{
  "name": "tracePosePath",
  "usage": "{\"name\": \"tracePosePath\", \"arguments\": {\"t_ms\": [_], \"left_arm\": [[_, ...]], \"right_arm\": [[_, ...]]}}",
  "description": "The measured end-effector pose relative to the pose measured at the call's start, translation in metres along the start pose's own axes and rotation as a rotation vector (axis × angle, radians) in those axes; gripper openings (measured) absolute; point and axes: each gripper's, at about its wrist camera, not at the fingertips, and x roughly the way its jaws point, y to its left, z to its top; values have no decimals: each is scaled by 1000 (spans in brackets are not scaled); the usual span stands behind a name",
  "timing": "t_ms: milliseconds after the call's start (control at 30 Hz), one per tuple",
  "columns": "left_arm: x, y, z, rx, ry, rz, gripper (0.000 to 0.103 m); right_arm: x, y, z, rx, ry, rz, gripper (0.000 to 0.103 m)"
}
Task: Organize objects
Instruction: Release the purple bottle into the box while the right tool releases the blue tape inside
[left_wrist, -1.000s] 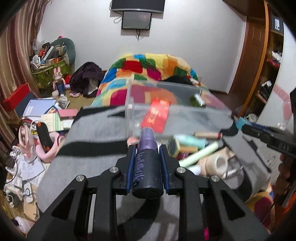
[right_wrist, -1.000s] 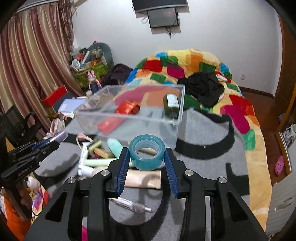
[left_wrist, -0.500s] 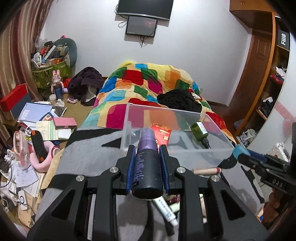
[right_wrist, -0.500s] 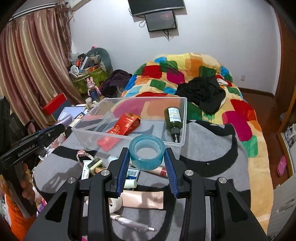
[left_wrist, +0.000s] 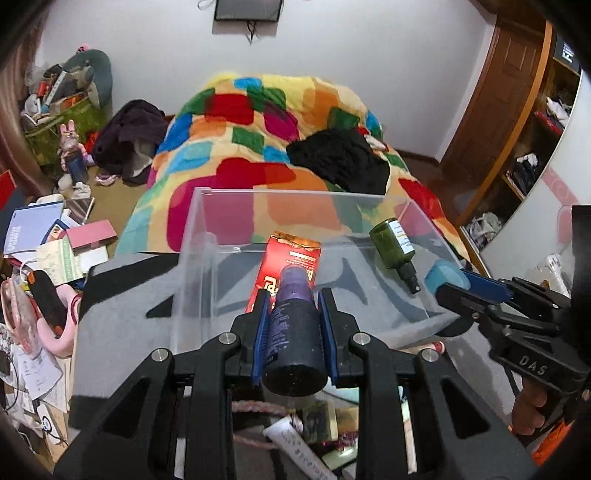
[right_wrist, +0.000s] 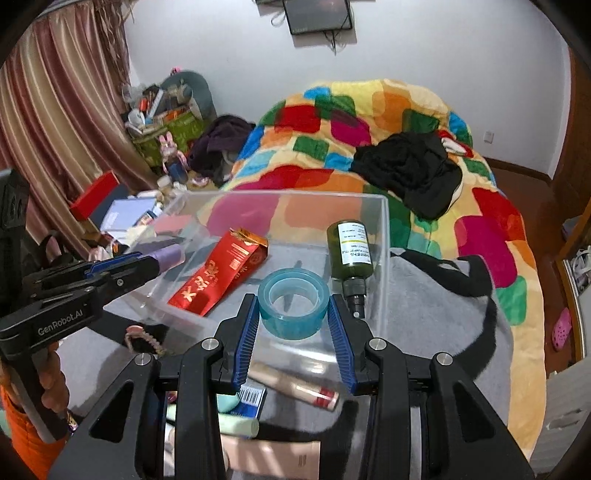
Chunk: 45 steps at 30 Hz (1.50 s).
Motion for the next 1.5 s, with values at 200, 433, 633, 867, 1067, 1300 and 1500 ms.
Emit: {"name": "tracePosePath", "arguments": {"t_ms": [200,433,633,867,1067,1300,1500], "left_arm": [[20,-3,5,21,59,8,25],[14,-6,3,42,45,14,25],[-5,-10,2,53,0,9,30],[-33,-14,-11,68,-66,34,48],[-50,-12,-33,62,-97,61,59],[-55,-9,-66,49,-106,114,65],[-38,-3,-94,15,-30,113,65]], "right_arm": [[24,4,8,-23,61,-20,35],[32,6,8,-26,91,-13,35],[21,11,6,-46,74,-15,39],[-9,20,-2,-87,7,-24,43],[-39,28,-20,-119,-62,-42,54],[-59,35,-51,-121,-92,-18,57],[-55,38,-78,-103,-57,30,57]]}}
